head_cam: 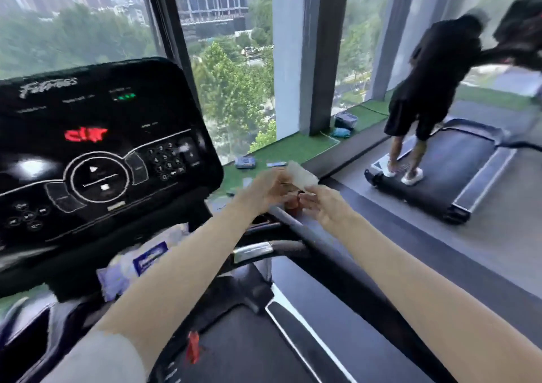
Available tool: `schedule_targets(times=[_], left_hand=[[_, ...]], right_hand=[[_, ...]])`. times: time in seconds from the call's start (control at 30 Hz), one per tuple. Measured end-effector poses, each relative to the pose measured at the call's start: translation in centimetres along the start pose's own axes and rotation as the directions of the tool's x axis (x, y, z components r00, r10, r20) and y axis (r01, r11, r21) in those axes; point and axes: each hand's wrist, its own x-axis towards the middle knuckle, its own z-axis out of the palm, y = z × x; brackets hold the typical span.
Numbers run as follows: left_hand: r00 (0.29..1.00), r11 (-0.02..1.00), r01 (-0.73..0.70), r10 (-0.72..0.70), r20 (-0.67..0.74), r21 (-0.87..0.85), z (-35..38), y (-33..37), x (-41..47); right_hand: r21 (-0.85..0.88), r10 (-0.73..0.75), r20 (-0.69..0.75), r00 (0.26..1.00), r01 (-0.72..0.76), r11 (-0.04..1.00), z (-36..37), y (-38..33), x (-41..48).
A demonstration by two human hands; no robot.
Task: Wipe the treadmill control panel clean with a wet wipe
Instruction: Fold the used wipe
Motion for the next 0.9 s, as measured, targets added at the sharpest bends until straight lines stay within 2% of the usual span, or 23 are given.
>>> schedule_targets(times=[0.1, 0.2, 0.3, 0.47, 0.57, 0.67, 0.8, 0.9], left_hand=[[0.984, 0.990, 0.105, -0.117, 0.135, 0.096, 5.9, -2.2, 2.6], [0.952, 0.961, 0.125, -0.186, 0.242, 0.247, 12.4, -3.9, 4.5], [0.895, 0.917, 0.126, -0.270, 0.355, 0.379, 19.4, -7.2, 4.8], [0.644, 0.800, 0.122, -0.514, 0.566, 0.588, 29.0, -15.6, 0.0], [0.471, 0.737, 0.117, -0.631, 0.616, 0.666, 32.8, -20.9, -5.4], [0.319, 0.677, 0.067, -0.711, 0.627, 0.733, 35.6, -25.6, -11.0], [0.235, 0.614, 0.002, -0.767, 0.597, 0.789, 38.7, -31.0, -17.7], [0.200, 0.564, -0.004, -0.809, 0.553, 0.826, 40.7, -35.4, -21.6]], right_hand=[[-0.018, -0.054, -0.178, 0.983, 0.052, 0.998, -7.4, -0.5, -2.1], [-0.007, -0.109, -0.325, 0.940, 0.112, 0.994, -13.6, -0.8, -5.2], [0.055, -0.071, -0.519, 0.852, 0.117, 0.992, -19.1, 0.6, -9.8], [0.213, 0.063, -0.773, 0.631, 0.165, 0.963, -25.2, 6.9, -21.2], [0.332, 0.178, -0.817, 0.548, 0.195, 0.923, -27.0, 11.5, -29.1], [0.382, 0.254, -0.860, 0.442, 0.228, 0.896, -28.0, 15.7, -36.0], [0.433, 0.335, -0.880, 0.336, 0.282, 0.856, -28.8, 20.2, -43.6], [0.484, 0.421, -0.875, 0.240, 0.393, 0.782, -30.6, 24.2, -47.8]])
